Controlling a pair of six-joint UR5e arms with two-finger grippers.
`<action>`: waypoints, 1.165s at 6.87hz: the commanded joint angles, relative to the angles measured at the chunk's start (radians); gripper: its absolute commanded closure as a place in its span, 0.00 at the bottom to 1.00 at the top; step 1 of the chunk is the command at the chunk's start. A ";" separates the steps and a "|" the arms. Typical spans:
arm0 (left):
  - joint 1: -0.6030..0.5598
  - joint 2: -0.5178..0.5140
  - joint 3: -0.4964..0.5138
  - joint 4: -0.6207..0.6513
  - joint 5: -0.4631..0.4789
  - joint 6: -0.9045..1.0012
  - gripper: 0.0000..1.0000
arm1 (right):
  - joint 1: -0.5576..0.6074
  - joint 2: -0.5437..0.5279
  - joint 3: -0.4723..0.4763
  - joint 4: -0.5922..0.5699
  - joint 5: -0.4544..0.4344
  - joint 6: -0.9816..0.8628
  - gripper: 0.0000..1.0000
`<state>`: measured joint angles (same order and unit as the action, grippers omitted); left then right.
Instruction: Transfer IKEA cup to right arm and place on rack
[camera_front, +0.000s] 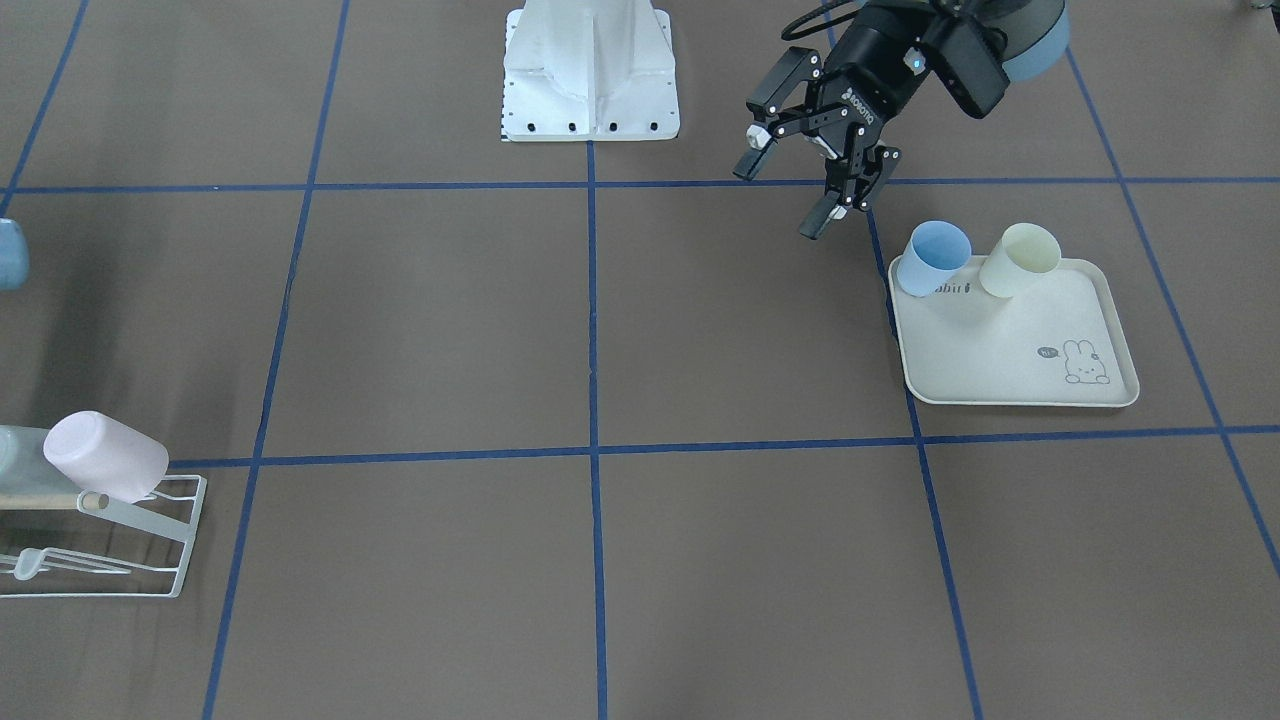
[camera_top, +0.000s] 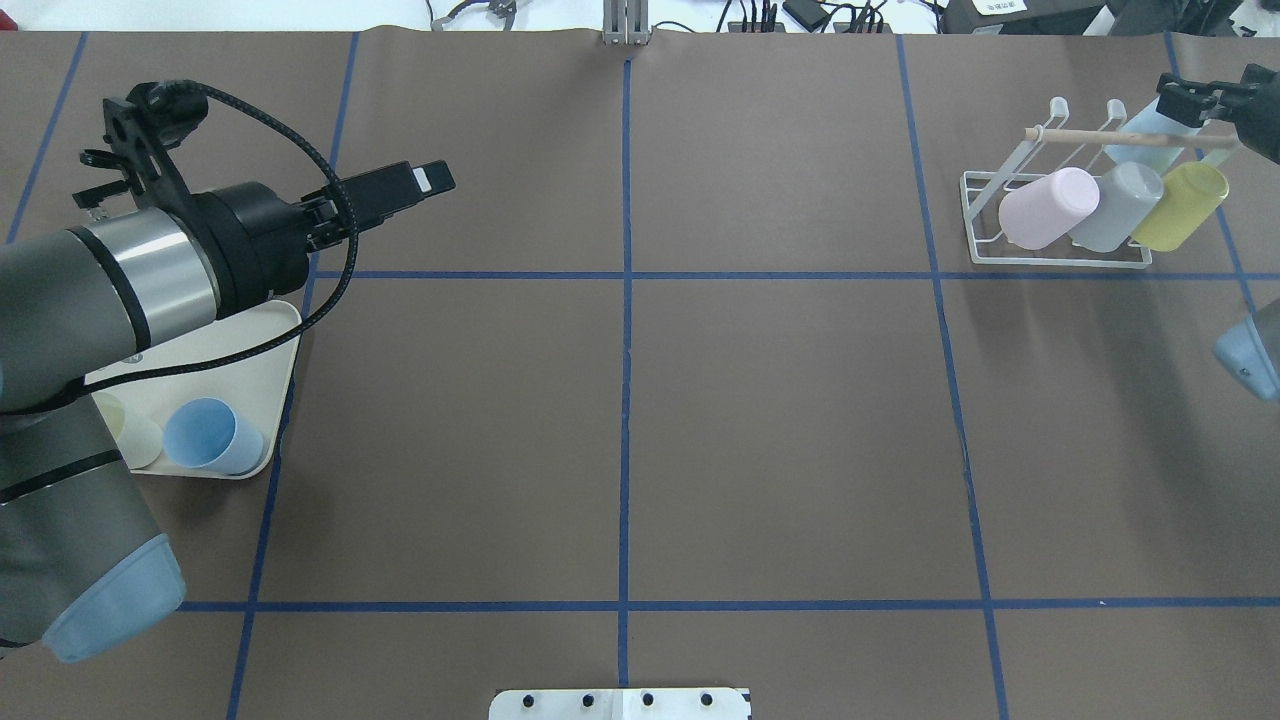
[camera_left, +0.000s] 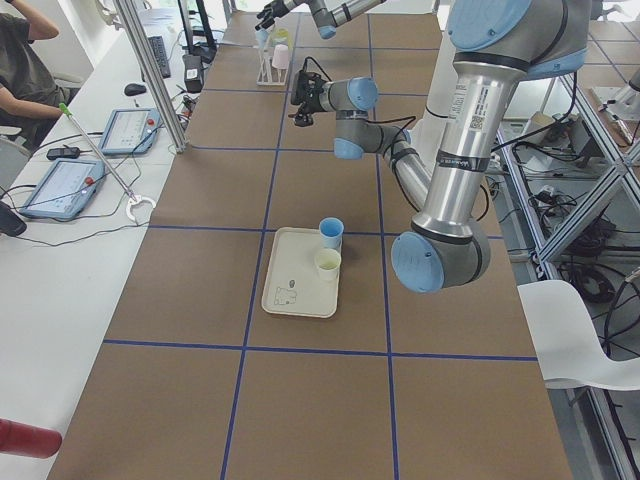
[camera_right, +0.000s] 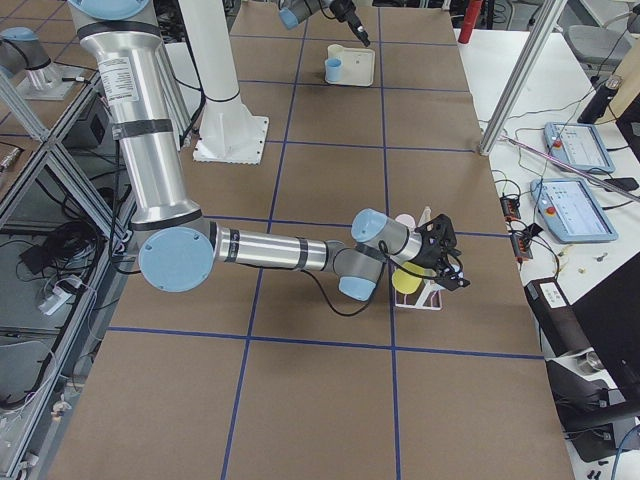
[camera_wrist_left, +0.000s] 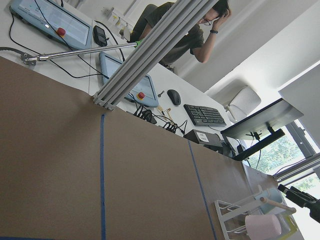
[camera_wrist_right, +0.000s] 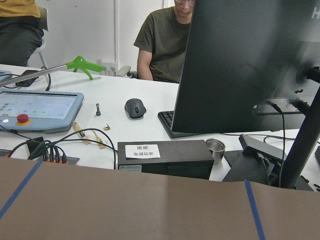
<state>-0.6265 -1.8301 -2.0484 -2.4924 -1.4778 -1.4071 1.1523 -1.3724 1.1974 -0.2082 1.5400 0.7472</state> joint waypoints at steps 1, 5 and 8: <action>-0.051 0.003 -0.004 0.010 -0.067 0.002 0.00 | 0.007 -0.005 0.017 0.024 0.072 0.000 0.00; -0.292 0.069 -0.072 0.324 -0.355 0.356 0.00 | 0.249 0.007 0.249 -0.220 0.511 -0.005 0.00; -0.484 0.254 -0.059 0.479 -0.548 0.836 0.00 | 0.244 0.018 0.592 -0.651 0.645 0.021 0.00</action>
<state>-1.0445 -1.6452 -2.1131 -2.0827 -1.9640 -0.7695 1.4030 -1.3636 1.6703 -0.7028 2.1330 0.7542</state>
